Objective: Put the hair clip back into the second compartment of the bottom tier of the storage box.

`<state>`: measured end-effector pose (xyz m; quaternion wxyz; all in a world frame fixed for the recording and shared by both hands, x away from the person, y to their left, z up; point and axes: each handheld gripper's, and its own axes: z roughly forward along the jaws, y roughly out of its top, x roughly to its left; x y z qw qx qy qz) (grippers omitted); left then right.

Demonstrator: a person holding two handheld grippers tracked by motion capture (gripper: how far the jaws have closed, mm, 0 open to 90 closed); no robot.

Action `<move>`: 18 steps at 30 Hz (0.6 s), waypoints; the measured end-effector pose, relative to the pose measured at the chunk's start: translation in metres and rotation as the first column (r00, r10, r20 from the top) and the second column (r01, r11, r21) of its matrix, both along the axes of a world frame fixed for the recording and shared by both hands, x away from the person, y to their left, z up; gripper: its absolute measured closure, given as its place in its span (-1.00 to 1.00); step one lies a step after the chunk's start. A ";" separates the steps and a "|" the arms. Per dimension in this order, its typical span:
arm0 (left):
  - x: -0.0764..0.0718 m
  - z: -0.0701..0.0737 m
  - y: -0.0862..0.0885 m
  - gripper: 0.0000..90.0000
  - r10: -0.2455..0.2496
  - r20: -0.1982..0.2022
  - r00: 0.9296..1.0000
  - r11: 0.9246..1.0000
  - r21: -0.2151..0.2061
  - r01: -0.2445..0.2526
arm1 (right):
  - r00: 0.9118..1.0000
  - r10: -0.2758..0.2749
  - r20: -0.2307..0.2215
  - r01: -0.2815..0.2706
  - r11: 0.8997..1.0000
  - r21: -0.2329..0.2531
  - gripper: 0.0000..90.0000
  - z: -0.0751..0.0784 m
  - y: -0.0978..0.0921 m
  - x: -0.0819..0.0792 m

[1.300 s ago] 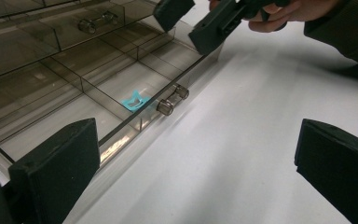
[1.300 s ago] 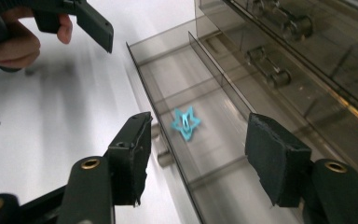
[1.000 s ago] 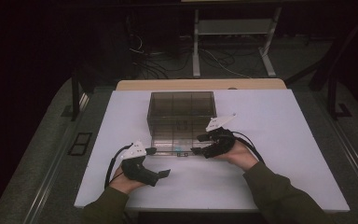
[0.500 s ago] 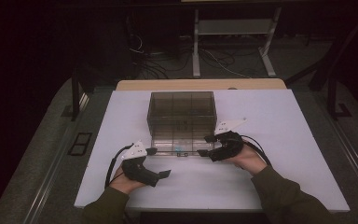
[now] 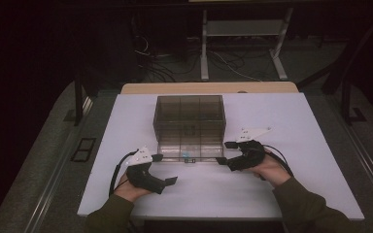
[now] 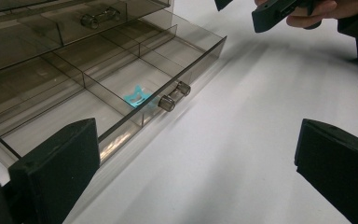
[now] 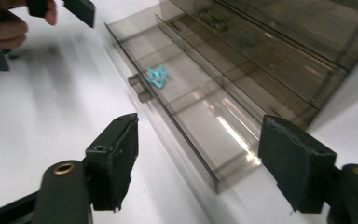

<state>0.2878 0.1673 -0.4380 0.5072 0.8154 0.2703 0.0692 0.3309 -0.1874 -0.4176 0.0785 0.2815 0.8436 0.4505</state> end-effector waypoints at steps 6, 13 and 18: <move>0.000 0.000 0.000 -1.00 0.002 0.002 1.000 1.000 0.003 -0.002 | 0.999 -0.031 0.021 0.031 1.000 -0.002 -0.43 -0.001 -0.014 -0.009; -0.001 0.000 -0.002 -1.00 0.001 0.002 1.000 1.000 0.010 -0.001 | 0.998 -0.046 0.037 0.045 0.999 0.004 -0.45 -0.003 -0.033 -0.022; -0.001 -0.001 -0.002 -1.00 0.001 0.001 1.000 1.000 0.008 -0.001 | 0.997 -0.058 0.051 0.057 0.998 0.007 -0.47 -0.004 -0.043 -0.029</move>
